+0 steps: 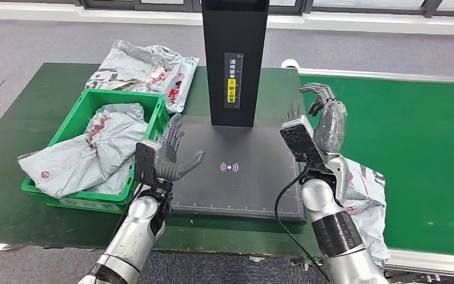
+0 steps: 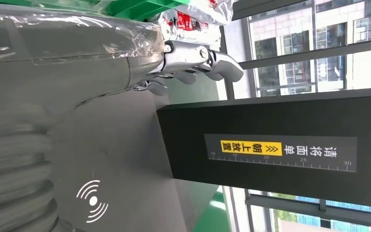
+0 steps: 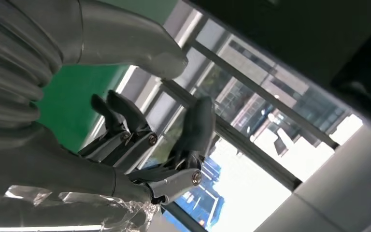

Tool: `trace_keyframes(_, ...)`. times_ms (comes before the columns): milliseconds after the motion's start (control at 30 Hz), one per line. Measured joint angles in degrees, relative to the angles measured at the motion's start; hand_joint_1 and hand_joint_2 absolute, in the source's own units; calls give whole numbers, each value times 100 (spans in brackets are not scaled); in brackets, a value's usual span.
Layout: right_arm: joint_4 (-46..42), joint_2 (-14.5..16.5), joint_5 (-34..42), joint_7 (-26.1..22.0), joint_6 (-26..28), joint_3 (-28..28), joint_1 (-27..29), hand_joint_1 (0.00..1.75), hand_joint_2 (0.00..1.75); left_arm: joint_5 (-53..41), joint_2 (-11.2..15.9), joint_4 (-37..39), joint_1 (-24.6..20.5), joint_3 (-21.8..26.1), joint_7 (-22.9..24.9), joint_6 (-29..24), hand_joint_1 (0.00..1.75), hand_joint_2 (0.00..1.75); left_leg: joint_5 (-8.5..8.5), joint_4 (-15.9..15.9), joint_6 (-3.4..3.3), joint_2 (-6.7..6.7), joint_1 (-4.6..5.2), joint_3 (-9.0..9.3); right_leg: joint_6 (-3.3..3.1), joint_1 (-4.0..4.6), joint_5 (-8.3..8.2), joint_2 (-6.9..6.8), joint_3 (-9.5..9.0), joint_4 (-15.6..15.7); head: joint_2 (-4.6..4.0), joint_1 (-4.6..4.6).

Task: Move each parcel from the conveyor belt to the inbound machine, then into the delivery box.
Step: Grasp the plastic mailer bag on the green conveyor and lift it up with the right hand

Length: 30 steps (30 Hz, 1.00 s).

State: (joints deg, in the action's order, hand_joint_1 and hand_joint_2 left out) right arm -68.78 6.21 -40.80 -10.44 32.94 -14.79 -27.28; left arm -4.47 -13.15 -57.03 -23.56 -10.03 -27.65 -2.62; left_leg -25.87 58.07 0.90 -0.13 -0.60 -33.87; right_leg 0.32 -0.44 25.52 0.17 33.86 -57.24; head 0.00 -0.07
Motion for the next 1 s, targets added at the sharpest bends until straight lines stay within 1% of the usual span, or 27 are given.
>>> trace_keyframes(33, 104, -1, -122, 167, 5, -50, -51, 0, 0, 12, 1, 11, -6, 0, 1, -7, 0, 175, 0, 0, 0, 0, 0, 0, -1, 0, 1, 0, 0, 0, 0, 1)
trace_keyframes(133, 454, -14, -502, 706, 111, -111, -156, 0, 0, 50, 12, 16, -10, 0, 14, -49, 0, 175, -1, 0, 0, -2, 0, -2, -1, 0, 1, -2, 1, 1, 0, 1)
trace_keyframes(233, 850, -98, -803, 1116, 416, -110, -160, 0, 0, 79, 53, -15, 8, 0, 42, -90, 0, 175, -1, 0, 0, -11, 1, -3, 0, -1, 2, -10, 1, 4, 0, 1)
trace_keyframes(300, 1070, -201, -1088, 1427, 584, -85, -97, 0, 0, 102, 90, -34, 26, 1, 59, -98, 0, 175, -1, 1, -1, -15, 1, -4, 0, -1, 2, -14, 1, 6, 0, 2)
trace_keyframes(400, 1298, -342, -1577, 1822, 644, 77, 156, 0, 0, 138, 138, -40, 53, 5, 85, -91, 0, 175, -2, 1, -2, -19, 2, -7, 1, -1, 3, -19, 1, 7, 0, 2)
trace_keyframes(500, 1393, -402, -1789, 1853, 632, 366, 474, 0, 0, 149, 177, -45, 82, 19, 90, -67, 0, 175, -5, 1, -4, -22, 3, -15, 2, -2, 5, -21, 6, 6, 0, 1)
trace_keyframes(567, 1428, -420, -1829, 1843, 618, 493, 590, 0, 0, 150, 188, -46, 93, 30, 90, -55, 0, 175, -6, 1, -4, -20, 3, -16, 2, -2, 5, -19, 11, 6, 0, 1)
trace_keyframes(800, 1485, -442, -1904, 1853, 570, 652, 711, 0, 0, 152, 198, -58, 116, 37, 90, -46, 0, 175, -5, 0, -3, -16, 3, -16, 2, -1, 5, -15, 14, 3, 0, 1)
trace_keyframes(933, 1490, -444, -1976, 1924, 426, 755, 798, 0, 0, 151, 200, -82, 142, 37, 95, -38, 0, 175, -5, 1, -3, -17, 3, -16, 2, -2, 5, -16, 14, 3, 0, 1)
trace_keyframes(1000, 1490, -444, -2017, 1971, 293, 860, 915, 0, 87, 150, 205, -119, 170, 37, 111, -37, 0, 175, -5, 1, -4, -19, 3, -17, 2, -2, 6, -19, 13, 4, 0, 1)
